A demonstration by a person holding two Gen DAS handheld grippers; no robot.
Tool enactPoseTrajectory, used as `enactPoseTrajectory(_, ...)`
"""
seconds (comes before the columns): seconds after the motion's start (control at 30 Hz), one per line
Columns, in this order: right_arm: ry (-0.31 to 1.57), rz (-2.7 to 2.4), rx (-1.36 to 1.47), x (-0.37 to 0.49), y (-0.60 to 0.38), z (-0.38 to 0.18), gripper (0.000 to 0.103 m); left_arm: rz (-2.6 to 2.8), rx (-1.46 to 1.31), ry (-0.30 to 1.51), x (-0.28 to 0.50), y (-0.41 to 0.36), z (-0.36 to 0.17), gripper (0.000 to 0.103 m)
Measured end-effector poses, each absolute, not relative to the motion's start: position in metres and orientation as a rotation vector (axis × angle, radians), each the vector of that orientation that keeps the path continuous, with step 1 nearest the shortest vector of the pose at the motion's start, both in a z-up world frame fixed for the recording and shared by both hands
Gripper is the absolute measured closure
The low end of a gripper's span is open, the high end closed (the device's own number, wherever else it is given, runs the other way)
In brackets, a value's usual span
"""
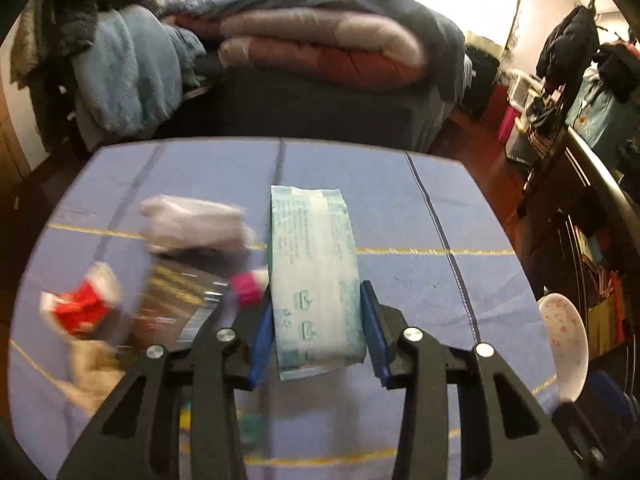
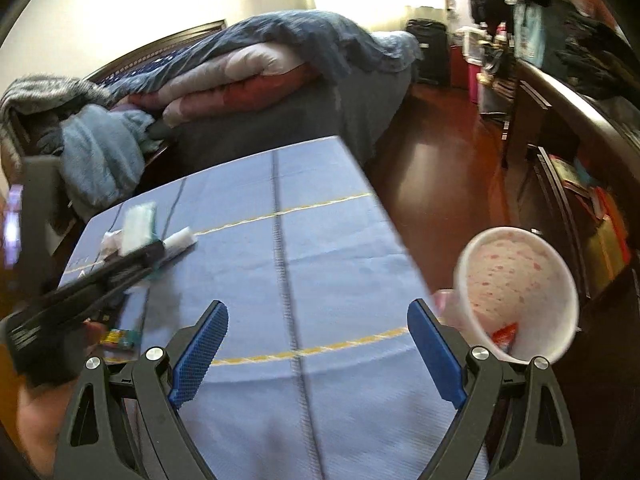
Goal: Collect trash
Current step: 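Return to the table and grasp the white tissue pack with the left tool, then grasp the white pink-capped tube with the right tool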
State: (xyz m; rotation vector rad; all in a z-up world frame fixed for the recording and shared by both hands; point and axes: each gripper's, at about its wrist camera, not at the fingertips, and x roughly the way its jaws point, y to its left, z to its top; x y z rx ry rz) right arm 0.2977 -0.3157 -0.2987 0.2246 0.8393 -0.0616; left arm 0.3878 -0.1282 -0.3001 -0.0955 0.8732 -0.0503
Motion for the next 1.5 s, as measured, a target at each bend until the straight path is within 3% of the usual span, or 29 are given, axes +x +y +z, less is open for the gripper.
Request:
enactPoseTrajectory(0.5, 0.882, 0.203, -0.041, 0.383, -0.205, -0.325, 0.007, 0.080, -0.185, 0.789, 0.346, -0.011, -0.262, 0.062)
enactPoseTrajectory(1.03, 0.904, 0.348, -0.127, 0.424, -0.156, -0.346, 0.004, 0.079, -0.219, 0.781, 0.347, 0.008, -0.262, 0.061)
enactPoseTrajectory(1.17, 0.908, 0.337, -0.124, 0.430, -0.158, -0.347, 0.016, 0.069, -0.212, 0.785, 0.348, 0.004, -0.264, 0.061)
enactPoseTrajectory(1.5, 0.894, 0.309, -0.088, 0.414, -0.174, -0.338, 0.016, 0.054, -0.198, 0.792, 0.348, -0.004, -0.262, 0.061)
